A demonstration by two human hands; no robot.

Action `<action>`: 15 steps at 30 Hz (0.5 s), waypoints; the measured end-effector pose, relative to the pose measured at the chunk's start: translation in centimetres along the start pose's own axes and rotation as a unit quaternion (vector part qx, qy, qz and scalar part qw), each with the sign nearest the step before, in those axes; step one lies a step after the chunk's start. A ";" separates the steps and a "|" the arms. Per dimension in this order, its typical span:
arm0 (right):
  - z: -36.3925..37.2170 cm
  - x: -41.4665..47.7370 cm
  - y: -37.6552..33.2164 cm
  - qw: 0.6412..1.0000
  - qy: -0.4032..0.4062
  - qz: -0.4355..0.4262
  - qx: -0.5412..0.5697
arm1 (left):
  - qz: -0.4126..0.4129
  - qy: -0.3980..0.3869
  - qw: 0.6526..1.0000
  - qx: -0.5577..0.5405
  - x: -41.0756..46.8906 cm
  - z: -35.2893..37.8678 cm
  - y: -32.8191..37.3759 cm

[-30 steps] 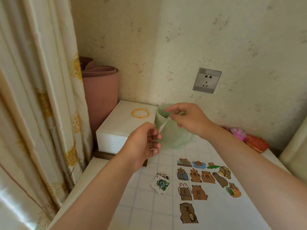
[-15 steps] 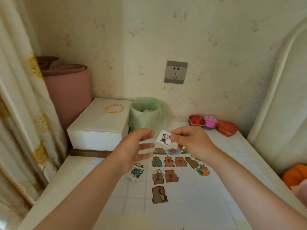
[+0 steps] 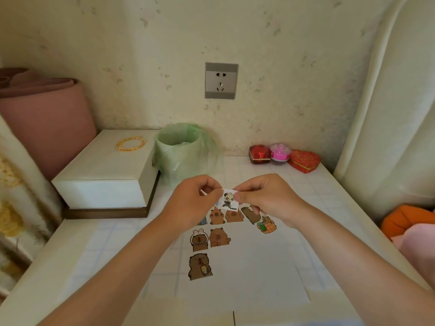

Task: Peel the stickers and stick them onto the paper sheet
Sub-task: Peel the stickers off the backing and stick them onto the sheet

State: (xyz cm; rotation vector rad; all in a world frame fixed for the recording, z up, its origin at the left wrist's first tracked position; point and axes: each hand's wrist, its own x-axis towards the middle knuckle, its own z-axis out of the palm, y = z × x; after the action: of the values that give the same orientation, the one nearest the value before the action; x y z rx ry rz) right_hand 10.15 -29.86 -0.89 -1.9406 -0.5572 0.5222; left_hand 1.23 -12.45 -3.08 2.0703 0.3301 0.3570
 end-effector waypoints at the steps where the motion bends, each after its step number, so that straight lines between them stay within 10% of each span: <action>1: -0.1 0.0 0.2 1.000 0.007 0.006 0.005 | 0.002 -0.002 1.000 0.002 0.1 0.3 -0.1; 15: -0.2 -0.6 1.8 0.997 0.045 0.048 0.030 | -0.019 0.000 1.000 -0.004 -1.0 2.5 -0.6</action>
State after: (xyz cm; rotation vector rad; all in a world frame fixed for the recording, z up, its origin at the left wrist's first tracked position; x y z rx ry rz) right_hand 10.09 -31.08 -2.40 -1.9291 -0.3887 0.5030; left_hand 1.19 -14.54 -4.96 2.0532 0.3667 0.3357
